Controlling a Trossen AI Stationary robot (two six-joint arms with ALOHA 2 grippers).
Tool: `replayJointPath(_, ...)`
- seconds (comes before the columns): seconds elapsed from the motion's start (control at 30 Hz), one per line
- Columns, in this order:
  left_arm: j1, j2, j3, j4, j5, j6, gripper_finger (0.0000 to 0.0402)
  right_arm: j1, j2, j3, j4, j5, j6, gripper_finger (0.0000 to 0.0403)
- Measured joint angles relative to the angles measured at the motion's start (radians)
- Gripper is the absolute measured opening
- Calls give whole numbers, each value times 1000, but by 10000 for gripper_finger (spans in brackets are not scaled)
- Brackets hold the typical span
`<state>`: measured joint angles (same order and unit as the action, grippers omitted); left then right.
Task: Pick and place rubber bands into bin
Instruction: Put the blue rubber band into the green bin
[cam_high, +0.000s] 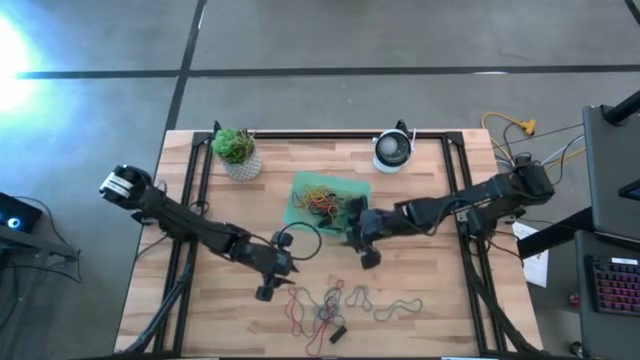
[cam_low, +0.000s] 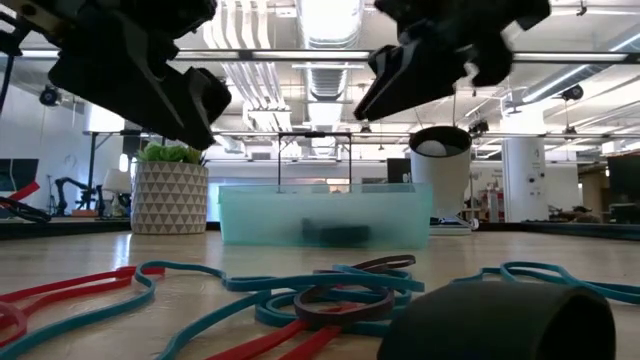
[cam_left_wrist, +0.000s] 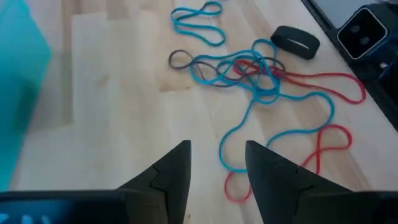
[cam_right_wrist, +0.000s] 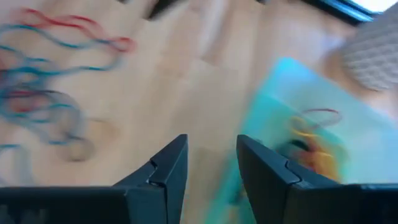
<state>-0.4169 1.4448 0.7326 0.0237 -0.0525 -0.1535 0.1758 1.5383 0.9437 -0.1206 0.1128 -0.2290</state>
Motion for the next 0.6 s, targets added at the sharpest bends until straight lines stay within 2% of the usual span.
replayJointPath(0.13, -1, 63, 0, 70, 22, 2, 137, 52, 0, -12, -3, -65, 61, 127)
replayJointPath(0.43, 0, 186, 17, 87, 23, -21, 137, 147, 2, -33, -3, -62, 141, 117)
replayJointPath(0.6, 0, 238, 20, 167, 81, -23, 137, 161, 2, -38, -3, -61, 149, 110)
